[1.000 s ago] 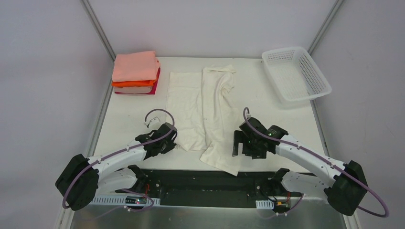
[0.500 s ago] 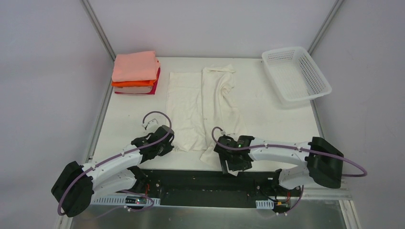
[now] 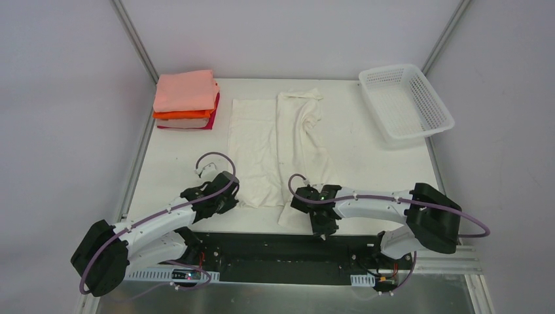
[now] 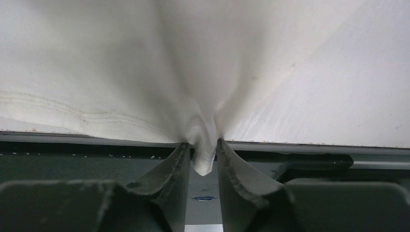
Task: Fold and stack the t-shirts
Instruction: Flatten out the tshirt
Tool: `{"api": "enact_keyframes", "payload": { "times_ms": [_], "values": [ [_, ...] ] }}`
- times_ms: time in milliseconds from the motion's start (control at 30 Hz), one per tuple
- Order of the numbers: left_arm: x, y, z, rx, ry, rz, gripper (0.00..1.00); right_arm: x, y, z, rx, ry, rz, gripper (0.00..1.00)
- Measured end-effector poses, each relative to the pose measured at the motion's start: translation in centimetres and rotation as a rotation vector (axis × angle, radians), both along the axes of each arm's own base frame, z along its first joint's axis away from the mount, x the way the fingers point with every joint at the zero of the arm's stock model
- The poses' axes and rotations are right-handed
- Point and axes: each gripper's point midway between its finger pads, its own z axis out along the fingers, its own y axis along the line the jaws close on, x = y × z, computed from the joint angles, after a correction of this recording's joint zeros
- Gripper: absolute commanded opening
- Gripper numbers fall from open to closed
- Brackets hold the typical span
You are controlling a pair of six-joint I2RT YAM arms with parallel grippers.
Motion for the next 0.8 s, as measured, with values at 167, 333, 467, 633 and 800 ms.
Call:
{"api": "enact_keyframes", "payload": {
  "times_ms": [167,333,467,633,800],
  "values": [
    [-0.1,0.2,0.0,0.019,0.004,-0.010,0.00,0.0,-0.4,0.0,0.013,0.024,-0.050,0.00],
    [0.4,0.4,1.0,0.048,-0.014,-0.026,0.00,3.0,-0.2,1.6,0.108,-0.080,-0.112,0.00],
    [2.0,0.2,2.9,0.057,-0.066,-0.019,0.00,8.4,-0.4,5.1,0.269,-0.260,-0.232,0.00],
    [3.9,0.5,4.5,0.084,-0.098,0.001,0.00,13.3,-2.3,8.1,0.330,-0.448,-0.323,0.00],
    [5.7,0.1,7.7,0.095,-0.157,-0.028,0.00,16.6,-4.1,10.4,0.304,-0.572,-0.367,0.00]
  ]
}}
